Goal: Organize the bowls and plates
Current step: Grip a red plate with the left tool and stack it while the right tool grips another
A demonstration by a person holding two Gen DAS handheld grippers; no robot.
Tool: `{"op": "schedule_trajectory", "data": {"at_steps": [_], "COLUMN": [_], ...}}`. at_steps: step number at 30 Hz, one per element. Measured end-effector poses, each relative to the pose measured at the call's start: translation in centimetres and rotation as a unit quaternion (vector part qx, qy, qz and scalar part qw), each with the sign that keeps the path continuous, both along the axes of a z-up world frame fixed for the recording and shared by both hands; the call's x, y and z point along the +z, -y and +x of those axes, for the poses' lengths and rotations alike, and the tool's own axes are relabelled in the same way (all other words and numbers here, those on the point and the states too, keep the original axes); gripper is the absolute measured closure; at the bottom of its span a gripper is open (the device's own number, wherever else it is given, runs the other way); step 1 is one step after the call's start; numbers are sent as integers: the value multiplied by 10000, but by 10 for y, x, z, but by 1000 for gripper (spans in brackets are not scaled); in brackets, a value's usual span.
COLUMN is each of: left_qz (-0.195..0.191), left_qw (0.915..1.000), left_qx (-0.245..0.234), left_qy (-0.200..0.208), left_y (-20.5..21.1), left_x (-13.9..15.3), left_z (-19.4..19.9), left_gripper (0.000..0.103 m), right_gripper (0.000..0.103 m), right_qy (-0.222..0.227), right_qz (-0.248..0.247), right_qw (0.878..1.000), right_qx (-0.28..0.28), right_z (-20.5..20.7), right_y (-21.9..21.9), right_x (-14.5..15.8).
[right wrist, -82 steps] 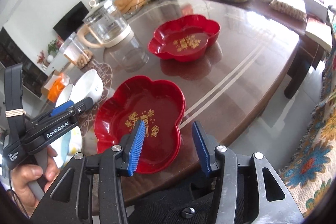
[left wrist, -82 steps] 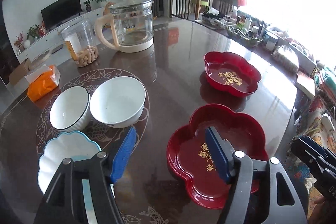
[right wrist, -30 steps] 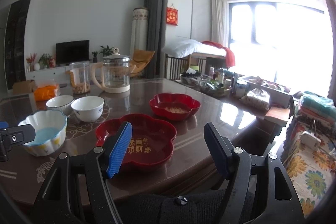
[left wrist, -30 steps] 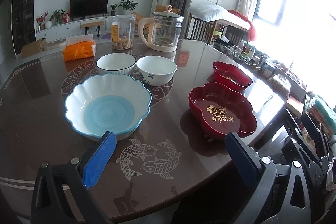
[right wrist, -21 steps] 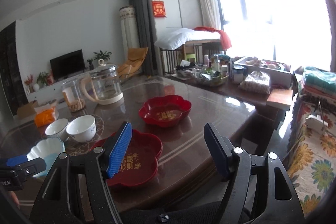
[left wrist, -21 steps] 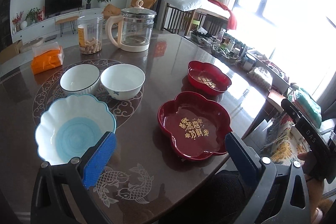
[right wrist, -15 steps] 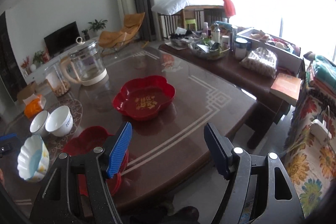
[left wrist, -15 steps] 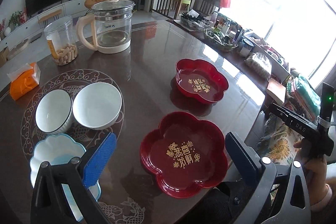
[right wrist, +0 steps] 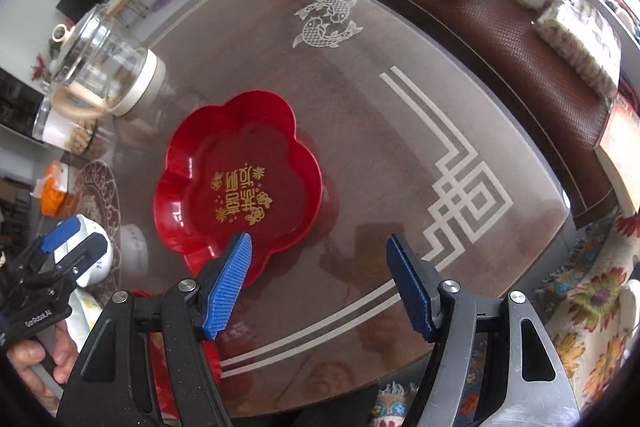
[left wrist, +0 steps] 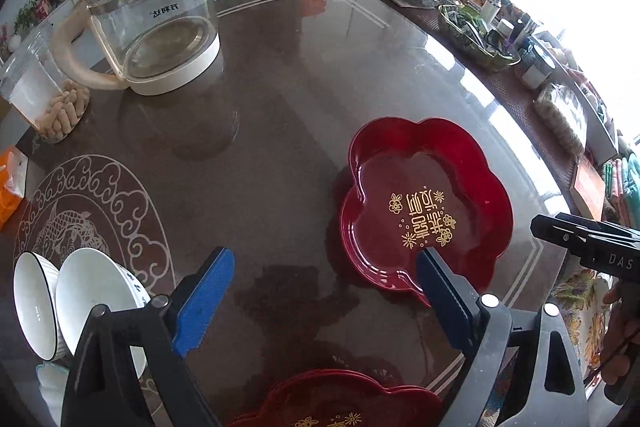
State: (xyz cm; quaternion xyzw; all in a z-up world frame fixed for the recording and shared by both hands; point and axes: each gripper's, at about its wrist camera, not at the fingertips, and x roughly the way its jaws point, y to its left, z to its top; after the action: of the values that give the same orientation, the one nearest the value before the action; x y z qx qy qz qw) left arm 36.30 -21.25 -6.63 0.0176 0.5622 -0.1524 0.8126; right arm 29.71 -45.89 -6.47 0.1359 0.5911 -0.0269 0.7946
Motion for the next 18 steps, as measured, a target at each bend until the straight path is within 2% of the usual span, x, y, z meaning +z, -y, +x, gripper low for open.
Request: {"op": "schedule_trajectory", "data": {"at_steps": [8, 10, 12, 14, 16, 18], "left_qz": [67, 104, 137, 80, 8, -150], "left_qw": [9992, 9991, 9986, 9982, 9976, 9970], "left_qx": [314, 304, 272, 248, 205, 146], "left_qy": [-225, -281, -427, -543, -654, -743], "left_y": [10, 11, 14, 16, 18, 20], "left_x": [-32, -38, -48, -55, -62, -66], "left_z": [28, 31, 34, 36, 37, 37], "left_gripper": [17, 24, 31, 43, 66, 77], "right_gripper": [31, 34, 58, 67, 69, 87], "right_qy": [-19, 55, 39, -31, -3, 59], "right_qz": [89, 24, 135, 235, 223, 264], "right_qw": [9999, 10000, 9999, 9997, 9997, 9996], "right_qx": [60, 59, 58, 24, -13, -26], "right_z": [30, 33, 37, 41, 41, 41], "right_y": [4, 5, 6, 7, 8, 10], "right_x": [-33, -35, -40, -46, -49, -50]}}
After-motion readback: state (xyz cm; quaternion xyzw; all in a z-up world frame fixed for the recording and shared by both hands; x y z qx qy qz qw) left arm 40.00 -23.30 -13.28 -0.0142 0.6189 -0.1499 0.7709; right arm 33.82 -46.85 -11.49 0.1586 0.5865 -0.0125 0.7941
